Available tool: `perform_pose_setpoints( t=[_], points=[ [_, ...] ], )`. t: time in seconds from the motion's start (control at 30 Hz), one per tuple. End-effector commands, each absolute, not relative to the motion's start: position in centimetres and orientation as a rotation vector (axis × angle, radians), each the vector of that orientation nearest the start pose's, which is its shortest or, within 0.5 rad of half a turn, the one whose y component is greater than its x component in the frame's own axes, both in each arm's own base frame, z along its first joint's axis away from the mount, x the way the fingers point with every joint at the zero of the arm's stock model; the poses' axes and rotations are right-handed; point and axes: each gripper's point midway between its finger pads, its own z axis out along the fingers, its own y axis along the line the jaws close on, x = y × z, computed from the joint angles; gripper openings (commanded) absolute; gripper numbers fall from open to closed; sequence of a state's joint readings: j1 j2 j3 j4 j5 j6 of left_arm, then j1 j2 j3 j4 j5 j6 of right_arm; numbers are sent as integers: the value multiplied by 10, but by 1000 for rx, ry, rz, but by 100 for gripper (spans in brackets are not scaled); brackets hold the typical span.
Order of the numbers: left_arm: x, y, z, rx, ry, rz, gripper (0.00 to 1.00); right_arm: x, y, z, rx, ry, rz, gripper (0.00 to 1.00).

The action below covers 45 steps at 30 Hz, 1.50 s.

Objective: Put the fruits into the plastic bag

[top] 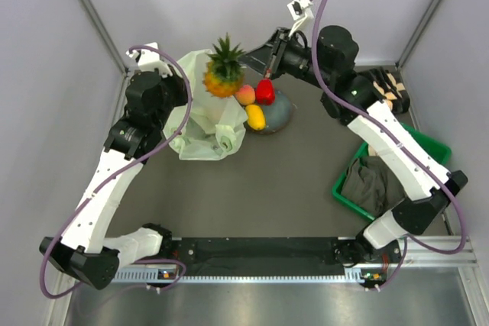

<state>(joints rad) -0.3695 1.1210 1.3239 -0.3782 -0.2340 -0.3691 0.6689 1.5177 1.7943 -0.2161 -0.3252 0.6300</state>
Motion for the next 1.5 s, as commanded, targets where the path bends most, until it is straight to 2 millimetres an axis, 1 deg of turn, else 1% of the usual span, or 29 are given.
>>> perform_pose_setpoints(
  t=[0.0, 0.03, 0.1, 0.13, 0.17, 0.2, 0.23, 0.27, 0.33, 0.4, 0.53, 0.6, 0.67, 0.7, 0.8, 0.97, 1.0, 1.03, 1.07, 1.17, 1.2, 1.23, 1.27, 1.3, 1.33, 1.37, 1.4, 1.47],
  points=[
    [348, -116, 404, -185, 1685, -423, 0, 259, 367, 557, -459, 1371, 1431, 0],
    [348, -116, 405, -188, 1682, -432, 0, 257, 376, 550, -477, 1388, 1437, 0],
    [346, -116, 407, -193, 1675, -438, 0, 263, 392, 527, -500, 1446, 1442, 0],
    [346, -116, 409, -198, 1669, -444, 0, 267, 398, 513, -505, 1488, 1435, 0],
    [344, -115, 411, -202, 1664, -447, 0, 273, 408, 492, -516, 1546, 1435, 0],
    [344, -115, 412, -205, 1659, -451, 0, 276, 412, 482, -519, 1573, 1432, 0],
    [343, -114, 411, -214, 1659, -450, 0, 279, 415, 470, -524, 1611, 1418, 0],
    [341, -113, 415, -219, 1648, -453, 0, 283, 418, 456, -528, 1642, 1407, 0],
    [339, -111, 414, -232, 1648, -455, 0, 290, 424, 433, -541, 1698, 1381, 0],
    [337, -111, 416, -236, 1639, -462, 0, 295, 429, 416, -551, 1737, 1367, 0],
    [337, -111, 418, -237, 1629, -466, 0, 299, 437, 398, -566, 1778, 1371, 0],
    [337, -112, 418, -233, 1629, -469, 0, 301, 442, 393, -569, 1789, 1380, 0],
    [340, -113, 417, -233, 1633, -475, 0, 304, 445, 382, -572, 1810, 1365, 0],
    [339, -115, 418, -230, 1632, -484, 0, 304, 447, 374, -590, 1827, 1338, 0],
    [341, -118, 418, -228, 1631, -500, 0, 313, 448, 347, -591, 1898, 1268, 0],
    [340, -119, 421, -228, 1626, -516, 0, 331, 447, 310, -588, 1968, 1137, 0],
    [340, -120, 420, -227, 1627, -517, 0, 334, 448, 306, -591, 1972, 1122, 0],
    [340, -121, 419, -225, 1630, -519, 0, 337, 449, 306, -587, 1966, 1113, 0],
    [340, -121, 420, -222, 1629, -522, 0, 341, 452, 298, -585, 1977, 1107, 0],
    [340, -124, 420, -212, 1634, -532, 0, 349, 462, 304, -556, 1952, 1122, 0],
    [340, -125, 419, -211, 1637, -537, 0, 355, 467, 302, -535, 1954, 1113, 0],
    [340, -126, 419, -206, 1639, -547, 0, 358, 470, 303, -527, 1936, 1112, 0],
    [341, -127, 417, -208, 1646, -551, 0, 361, 475, 298, -515, 1943, 1113, 0],
    [340, -128, 416, -208, 1646, -556, 0, 365, 477, 296, -497, 1937, 1100, 0],
    [341, -129, 416, -207, 1647, -559, 0, 369, 480, 299, -483, 1911, 1097, 0],
    [340, -129, 415, -207, 1649, -564, 0, 369, 482, 296, -467, 1910, 1097, 0],
    [339, -129, 415, -210, 1647, -564, 0, 373, 482, 289, -446, 1914, 1085, 0],
    [340, -128, 413, -217, 1649, -561, 0, 376, 484, 285, -427, 1910, 1077, 0]
  ],
)
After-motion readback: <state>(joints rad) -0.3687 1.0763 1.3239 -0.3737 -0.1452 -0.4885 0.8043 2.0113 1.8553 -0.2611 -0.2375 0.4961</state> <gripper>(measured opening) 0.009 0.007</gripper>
